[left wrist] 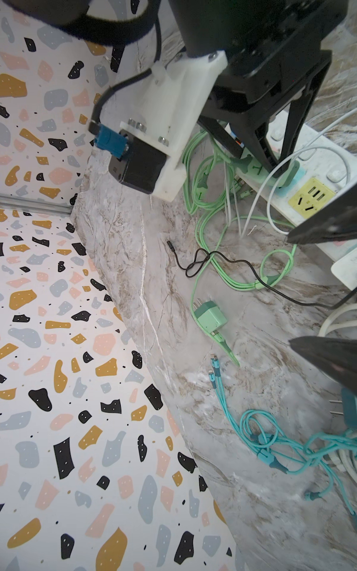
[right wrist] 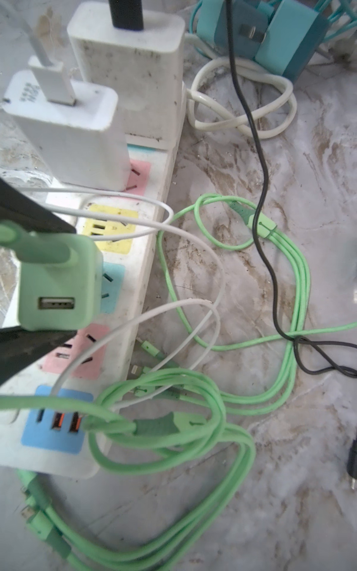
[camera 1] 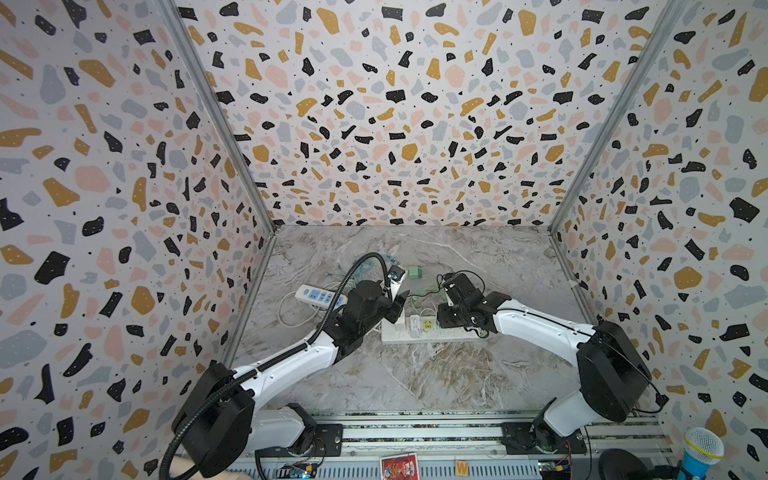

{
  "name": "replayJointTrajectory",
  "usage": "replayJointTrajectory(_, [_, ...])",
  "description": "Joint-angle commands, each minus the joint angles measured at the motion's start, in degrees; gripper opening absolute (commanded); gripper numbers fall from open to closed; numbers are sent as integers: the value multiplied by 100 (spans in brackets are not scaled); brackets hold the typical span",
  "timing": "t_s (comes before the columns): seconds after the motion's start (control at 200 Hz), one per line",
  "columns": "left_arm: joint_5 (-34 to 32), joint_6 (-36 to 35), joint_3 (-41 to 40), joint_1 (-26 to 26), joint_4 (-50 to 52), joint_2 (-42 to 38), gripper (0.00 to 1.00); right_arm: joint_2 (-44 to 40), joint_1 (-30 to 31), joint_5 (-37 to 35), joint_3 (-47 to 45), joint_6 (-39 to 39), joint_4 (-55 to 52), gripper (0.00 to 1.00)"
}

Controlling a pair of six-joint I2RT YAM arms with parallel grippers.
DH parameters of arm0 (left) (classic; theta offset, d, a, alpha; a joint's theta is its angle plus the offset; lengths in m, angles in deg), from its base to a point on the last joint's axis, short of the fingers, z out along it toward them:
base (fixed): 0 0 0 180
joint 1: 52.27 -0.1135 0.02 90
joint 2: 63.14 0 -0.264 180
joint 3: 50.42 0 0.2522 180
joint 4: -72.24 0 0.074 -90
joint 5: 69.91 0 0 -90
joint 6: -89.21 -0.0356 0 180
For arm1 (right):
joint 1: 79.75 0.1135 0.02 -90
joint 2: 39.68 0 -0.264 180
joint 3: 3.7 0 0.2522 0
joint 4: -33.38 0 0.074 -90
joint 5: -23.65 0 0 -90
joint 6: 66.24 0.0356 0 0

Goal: Insert plugs into power strip
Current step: Insert the plug into the socket.

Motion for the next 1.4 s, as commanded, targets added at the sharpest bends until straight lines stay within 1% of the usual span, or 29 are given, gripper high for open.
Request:
replayJointTrajectory(0.0, [35, 65, 159, -31, -244, 42, 48, -99, 189, -89, -186, 344, -394, 18])
replayJointTrajectory(0.175, [-81, 83, 288, -31, -244, 103, 48, -92, 411, -325, -260, 584, -504, 17])
replayJointTrajectory(0.34, [-215, 74, 448, -40, -266, 227, 48, -93, 589, -499, -534, 775, -430, 17])
replayJointTrajectory(0.681, [-594, 45, 789, -44, -139, 478, 49, 301, 611, -331, -771, 879, -256, 17])
replayJointTrajectory(0.831, [-760, 14, 857, -57, -179, 580, 49, 46, 681, -373, -907, 962, -391, 17])
replayJointTrajectory(0.906, [-765, 9, 894, -68, -210, 650, 50, 3, 745, -423, -926, 1009, -438, 17])
replayJointTrajectory(1.046, [-774, 10, 1029, -84, -126, 724, 50, 183, 892, -432, -989, 1096, -385, 17])
replayJointTrajectory(1.266, [-825, 37, 1065, -97, -76, 722, 50, 335, 1050, -679, -1088, 1227, -420, 16])
replayJointTrajectory(1.397, [-795, 57, 1121, -110, -48, 796, 50, 490, 1031, -731, -1062, 1164, -398, 16])
